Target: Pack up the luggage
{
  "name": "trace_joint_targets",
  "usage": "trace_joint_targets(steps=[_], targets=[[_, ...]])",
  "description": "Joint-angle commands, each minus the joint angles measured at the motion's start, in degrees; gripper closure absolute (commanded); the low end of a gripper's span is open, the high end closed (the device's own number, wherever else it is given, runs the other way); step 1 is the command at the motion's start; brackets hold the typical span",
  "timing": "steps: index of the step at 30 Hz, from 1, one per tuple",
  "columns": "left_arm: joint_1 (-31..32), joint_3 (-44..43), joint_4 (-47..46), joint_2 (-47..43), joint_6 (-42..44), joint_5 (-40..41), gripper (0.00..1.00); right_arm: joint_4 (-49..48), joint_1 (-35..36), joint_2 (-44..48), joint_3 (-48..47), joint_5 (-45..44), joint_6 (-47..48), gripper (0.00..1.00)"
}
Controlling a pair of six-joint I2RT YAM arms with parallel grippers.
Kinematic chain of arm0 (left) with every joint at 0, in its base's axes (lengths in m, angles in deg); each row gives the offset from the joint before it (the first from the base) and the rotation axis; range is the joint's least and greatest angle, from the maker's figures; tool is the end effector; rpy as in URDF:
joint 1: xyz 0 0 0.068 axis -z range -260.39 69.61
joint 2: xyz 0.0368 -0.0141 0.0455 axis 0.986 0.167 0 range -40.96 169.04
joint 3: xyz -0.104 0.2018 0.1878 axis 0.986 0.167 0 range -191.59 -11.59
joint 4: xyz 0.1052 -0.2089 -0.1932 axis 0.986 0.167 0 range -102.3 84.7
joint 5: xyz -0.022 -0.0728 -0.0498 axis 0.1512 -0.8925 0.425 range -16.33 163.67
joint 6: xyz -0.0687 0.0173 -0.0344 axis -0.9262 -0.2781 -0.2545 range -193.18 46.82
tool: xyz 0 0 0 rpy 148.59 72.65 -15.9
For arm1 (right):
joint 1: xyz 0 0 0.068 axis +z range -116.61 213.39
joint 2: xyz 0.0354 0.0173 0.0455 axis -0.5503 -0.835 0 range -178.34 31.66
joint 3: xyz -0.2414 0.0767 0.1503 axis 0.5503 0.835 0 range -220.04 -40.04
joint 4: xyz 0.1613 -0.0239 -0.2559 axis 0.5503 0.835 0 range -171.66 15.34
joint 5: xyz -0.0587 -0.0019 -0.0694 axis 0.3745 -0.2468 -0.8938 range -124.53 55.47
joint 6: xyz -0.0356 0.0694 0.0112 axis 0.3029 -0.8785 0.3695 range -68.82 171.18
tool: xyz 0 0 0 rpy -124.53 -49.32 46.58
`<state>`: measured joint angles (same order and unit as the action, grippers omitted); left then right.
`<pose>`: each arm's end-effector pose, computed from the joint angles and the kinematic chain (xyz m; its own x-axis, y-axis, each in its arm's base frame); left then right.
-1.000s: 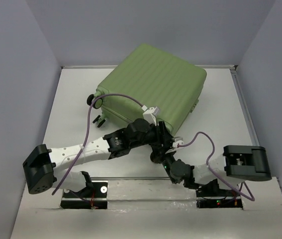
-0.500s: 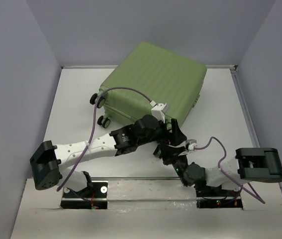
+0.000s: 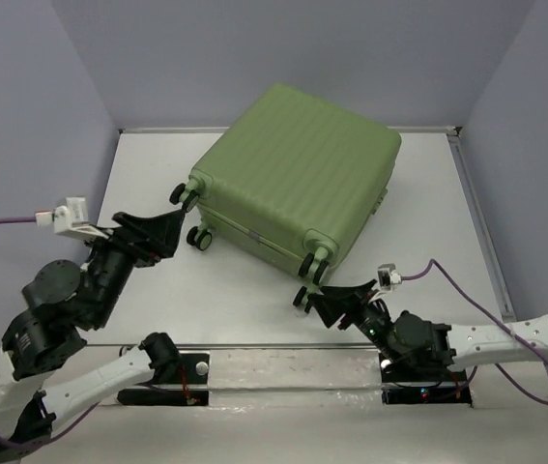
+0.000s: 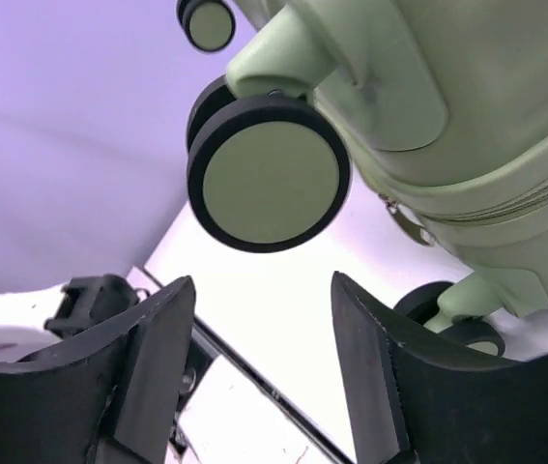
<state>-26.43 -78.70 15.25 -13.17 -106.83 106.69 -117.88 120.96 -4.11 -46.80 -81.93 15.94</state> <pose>0.0771 -0.0432 0.5035 -0.1019 -0.6497 -0.7533 0.3696 0.6783 -0.6350 0.0576 0.1864 0.2081 -0.3680 0.5401 -0.7569 -0.5301 0.5469 0.6480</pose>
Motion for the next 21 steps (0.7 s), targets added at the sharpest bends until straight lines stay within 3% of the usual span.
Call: trace_joint_targets(steps=[1,5,7,10,11,13,21], targets=[[0.01,4.36,14.63,8.05,1.03,6.46,0.01,20.3,0.58,0.7,-7.55,3.54,-2.28,0.23],[-2.7,5.15,15.96,14.56,4.98,8.2,0.01,23.74,0.58,0.26,-9.23,6.95,-2.81,0.16],[-6.73,6.11,12.99,15.27,10.86,4.45,0.01,26.19,0.58,0.44,-9.49,8.19,-4.03,0.15],[-18.24,8.83,5.17,16.93,19.81,-2.41,0.01,28.75,0.58,0.26,-10.11,9.78,-4.13,0.15],[-24.97,9.19,3.84,17.9,22.11,-7.91,0.01,29.02,0.58,0.26,-10.11,10.74,-4.04,0.15],[-30.9,9.63,1.9,20.71,26.42,-12.69,0.01,29.11,0.58,0.09,-10.29,11.62,-3.52,0.14],[-34.97,5.42,-4.0,31.44,30.91,-23.16,0.01,29.2,0.58,-1.76,-11.16,13.73,-2.28,0.14]])
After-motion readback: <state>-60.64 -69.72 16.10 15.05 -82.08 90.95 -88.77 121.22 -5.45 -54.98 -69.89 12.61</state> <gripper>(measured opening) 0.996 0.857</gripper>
